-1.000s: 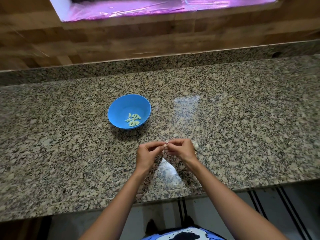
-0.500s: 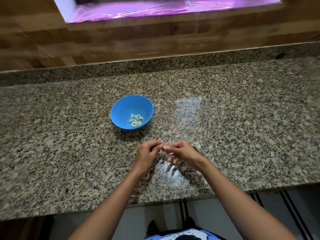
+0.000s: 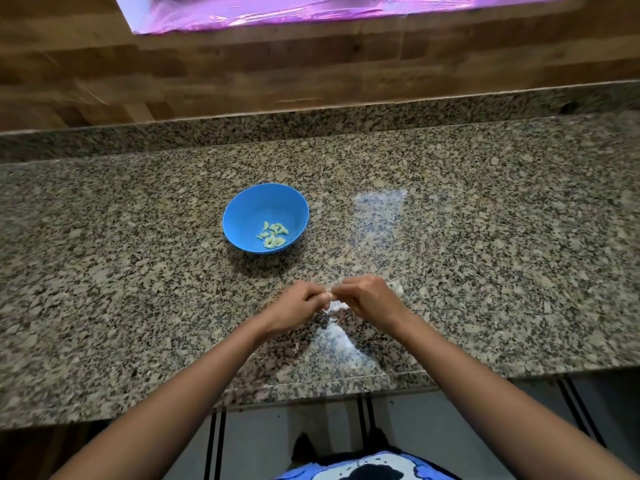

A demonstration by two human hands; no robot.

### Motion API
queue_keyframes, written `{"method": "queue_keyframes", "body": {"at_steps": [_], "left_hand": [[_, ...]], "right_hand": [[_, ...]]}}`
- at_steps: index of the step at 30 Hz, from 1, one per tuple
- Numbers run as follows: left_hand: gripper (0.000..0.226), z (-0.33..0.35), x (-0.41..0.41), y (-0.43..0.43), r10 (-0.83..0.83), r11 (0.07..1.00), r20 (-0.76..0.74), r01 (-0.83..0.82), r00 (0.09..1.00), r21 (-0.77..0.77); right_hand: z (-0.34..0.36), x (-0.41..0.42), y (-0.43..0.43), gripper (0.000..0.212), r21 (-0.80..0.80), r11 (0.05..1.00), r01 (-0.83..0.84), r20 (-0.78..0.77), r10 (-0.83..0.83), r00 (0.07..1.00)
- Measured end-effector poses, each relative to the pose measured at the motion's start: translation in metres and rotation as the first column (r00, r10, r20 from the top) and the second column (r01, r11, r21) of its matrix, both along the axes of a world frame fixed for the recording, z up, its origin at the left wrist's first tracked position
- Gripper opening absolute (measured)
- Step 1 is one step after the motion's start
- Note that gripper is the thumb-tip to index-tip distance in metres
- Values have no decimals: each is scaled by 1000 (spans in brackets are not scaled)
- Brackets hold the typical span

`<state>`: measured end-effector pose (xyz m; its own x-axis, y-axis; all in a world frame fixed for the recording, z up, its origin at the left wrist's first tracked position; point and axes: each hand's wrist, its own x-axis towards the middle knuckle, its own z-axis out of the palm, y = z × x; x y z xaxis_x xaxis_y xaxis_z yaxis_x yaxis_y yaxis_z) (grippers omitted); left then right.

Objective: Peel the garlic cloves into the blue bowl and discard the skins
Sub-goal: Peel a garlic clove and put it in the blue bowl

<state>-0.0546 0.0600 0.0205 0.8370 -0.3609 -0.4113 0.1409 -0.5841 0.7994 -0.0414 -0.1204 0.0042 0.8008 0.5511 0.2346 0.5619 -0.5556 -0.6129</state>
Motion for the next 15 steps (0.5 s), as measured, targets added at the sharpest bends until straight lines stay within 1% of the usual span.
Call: {"method": "queue_keyframes", "body": {"at_steps": [1,2,3,4,5,7,8,10,12,15], "left_hand": [[27,1,0,-1,56,995,-129,-66,990,-75],[27,3,-1,-2,106,980,-222,-139,969,-140],[27,3,-1,-3,149,964,-266,-200,952,-177],[27,3,-1,-3,180,953,-269,-236,946,-191],[26,1,1,-3,196,956,-219,-236,956,-174],[23,-3,-1,-3,207,968,-67,-214,976,-131],[20,-4,-2,-3,237,959,-30,-239,971,-152],[13,-5,-5,-6,347,907,-24,-342,938,-245],[7,-4,-8,-10,445,845,-48,-437,894,-308],[5,-3,-11,-14,525,754,-160,-544,836,-368]], "right_hand": [[-1,2,0,41,-23,999,-31,39,32,999],[-3,3,2,42,-40,998,-40,45,41,998],[-2,3,3,39,-46,999,-25,13,26,1000],[0,3,5,33,-28,1000,13,-33,-14,999],[1,2,6,27,-6,998,61,-90,-62,994],[3,0,7,24,38,989,142,-210,-131,969],[4,-1,7,23,62,983,174,-269,-151,951],[7,-1,6,23,91,967,239,-360,-192,913],[8,-1,5,22,105,955,278,-396,-216,892],[5,-2,7,15,132,942,309,-416,-231,880]]}}
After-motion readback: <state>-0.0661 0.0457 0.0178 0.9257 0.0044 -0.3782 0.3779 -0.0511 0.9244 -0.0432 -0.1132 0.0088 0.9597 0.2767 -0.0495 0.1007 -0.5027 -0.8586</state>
